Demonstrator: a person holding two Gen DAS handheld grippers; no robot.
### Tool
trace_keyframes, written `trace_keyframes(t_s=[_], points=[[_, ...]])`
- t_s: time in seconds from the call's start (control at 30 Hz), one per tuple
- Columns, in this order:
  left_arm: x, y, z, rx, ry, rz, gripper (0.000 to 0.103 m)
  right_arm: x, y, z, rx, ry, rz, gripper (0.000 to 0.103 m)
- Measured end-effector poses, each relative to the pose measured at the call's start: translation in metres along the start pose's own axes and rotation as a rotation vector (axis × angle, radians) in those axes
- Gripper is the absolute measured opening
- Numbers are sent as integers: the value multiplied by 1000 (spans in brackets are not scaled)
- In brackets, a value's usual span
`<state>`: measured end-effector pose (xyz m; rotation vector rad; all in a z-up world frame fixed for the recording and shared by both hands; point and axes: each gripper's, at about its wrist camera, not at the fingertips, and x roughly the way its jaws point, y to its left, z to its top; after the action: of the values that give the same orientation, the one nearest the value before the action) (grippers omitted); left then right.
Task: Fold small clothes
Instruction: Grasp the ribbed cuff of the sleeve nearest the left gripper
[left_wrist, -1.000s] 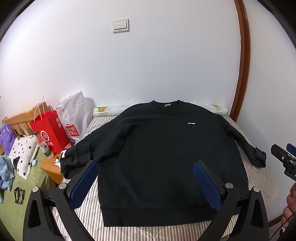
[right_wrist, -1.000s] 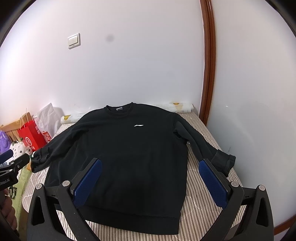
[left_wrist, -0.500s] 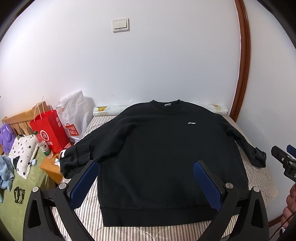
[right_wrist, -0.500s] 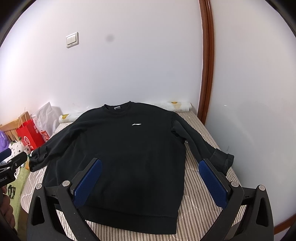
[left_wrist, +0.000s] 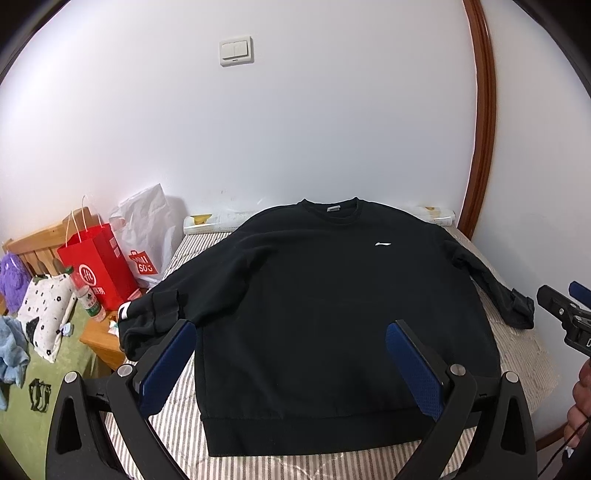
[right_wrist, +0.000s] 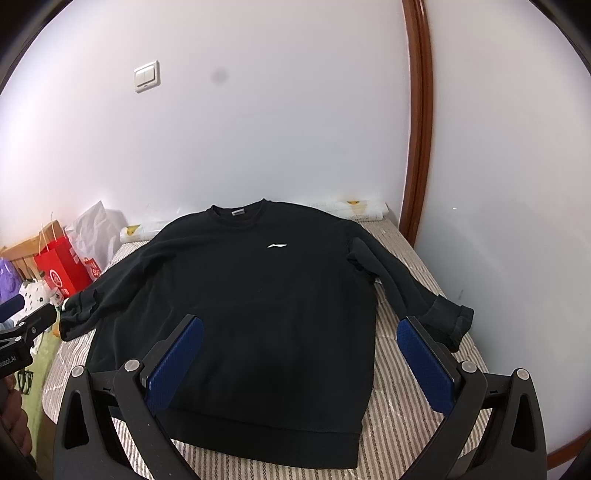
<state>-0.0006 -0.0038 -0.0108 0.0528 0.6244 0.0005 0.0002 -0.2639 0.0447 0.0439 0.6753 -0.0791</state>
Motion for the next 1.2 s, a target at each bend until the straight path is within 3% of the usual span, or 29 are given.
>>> trace_keyframes(t_s=[0.37,0.53,0.63,0.77,0.97,1.2], points=[[46,27,-7,-55,8,0,103,28,25,-6,-65,-25,41,103],[97,76,-32,-167,92,50,103,62,42,-16,-100,-12,75,103],[129,107,-50,-193,156,131,97,85,52,-24,-134,-19,65,102],[164,145,-66,-254,228,176,90,114,58,-33,-167,-3,47,97],[197,178,-55,-300,242,195,86,160,57,-35,-140,86,91,83],[249,203,-34,-303,268,207,75,197,49,-21,-89,129,98,81]])
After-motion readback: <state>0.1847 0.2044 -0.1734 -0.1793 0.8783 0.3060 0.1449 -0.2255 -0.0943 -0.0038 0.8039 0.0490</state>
